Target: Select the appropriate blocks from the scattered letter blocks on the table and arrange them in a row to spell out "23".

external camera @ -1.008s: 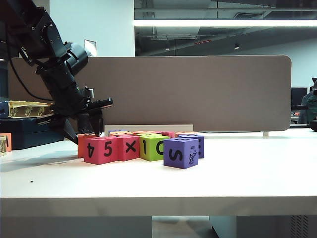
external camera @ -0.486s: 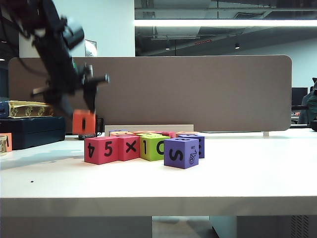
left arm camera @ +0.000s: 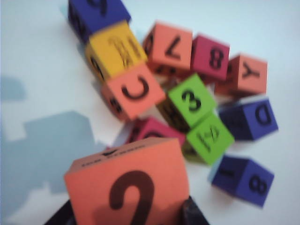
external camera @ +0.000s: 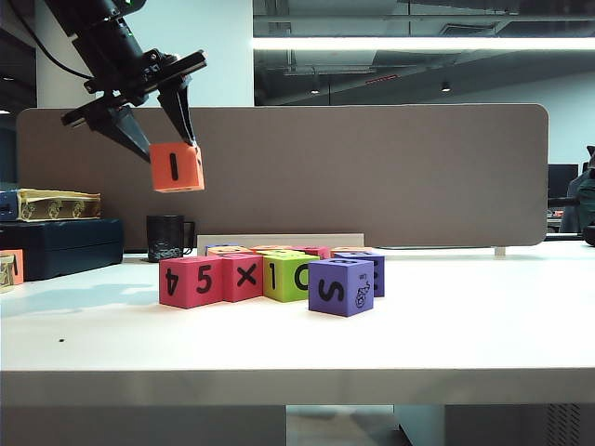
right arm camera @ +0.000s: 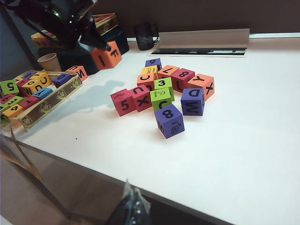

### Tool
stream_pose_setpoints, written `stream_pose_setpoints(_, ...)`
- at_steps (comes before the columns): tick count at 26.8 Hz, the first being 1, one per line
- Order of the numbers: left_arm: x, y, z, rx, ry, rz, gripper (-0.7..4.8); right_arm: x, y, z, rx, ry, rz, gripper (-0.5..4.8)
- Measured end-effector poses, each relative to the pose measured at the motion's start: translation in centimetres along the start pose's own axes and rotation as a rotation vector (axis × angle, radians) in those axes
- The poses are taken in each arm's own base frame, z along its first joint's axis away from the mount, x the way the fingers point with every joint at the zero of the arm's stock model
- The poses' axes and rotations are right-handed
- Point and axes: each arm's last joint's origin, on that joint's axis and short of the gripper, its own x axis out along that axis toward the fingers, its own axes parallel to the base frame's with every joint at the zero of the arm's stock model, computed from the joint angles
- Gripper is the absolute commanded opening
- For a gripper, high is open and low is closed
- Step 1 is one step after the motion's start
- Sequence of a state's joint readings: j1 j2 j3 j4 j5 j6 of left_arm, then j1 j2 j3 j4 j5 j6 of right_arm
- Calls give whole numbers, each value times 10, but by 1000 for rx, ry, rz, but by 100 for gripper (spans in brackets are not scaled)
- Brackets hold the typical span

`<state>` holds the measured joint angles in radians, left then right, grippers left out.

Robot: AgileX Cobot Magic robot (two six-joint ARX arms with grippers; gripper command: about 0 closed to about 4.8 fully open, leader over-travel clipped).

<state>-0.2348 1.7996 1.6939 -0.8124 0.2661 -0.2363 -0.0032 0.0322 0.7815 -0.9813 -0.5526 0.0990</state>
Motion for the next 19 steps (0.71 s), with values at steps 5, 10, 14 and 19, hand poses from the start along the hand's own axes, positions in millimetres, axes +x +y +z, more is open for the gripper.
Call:
stream_pose_setpoints(5, 5, -23, -23, 120, 174, 0, 206, 0, 0, 0, 0, 0, -2, -1)
stream_pose_setpoints(10, 2, -46, -33, 191, 191, -27, 206, 0, 0, 0, 1, 1, -3, -1)
stream_pose_setpoints(14, 9, -59, -45, 223, 235, -43, 206, 0, 0, 0, 1, 1, -2, -1)
stream_pose_setpoints(19, 25, -68, -63, 220, 283, -50, 206, 0, 0, 0, 1, 1, -2, -1)
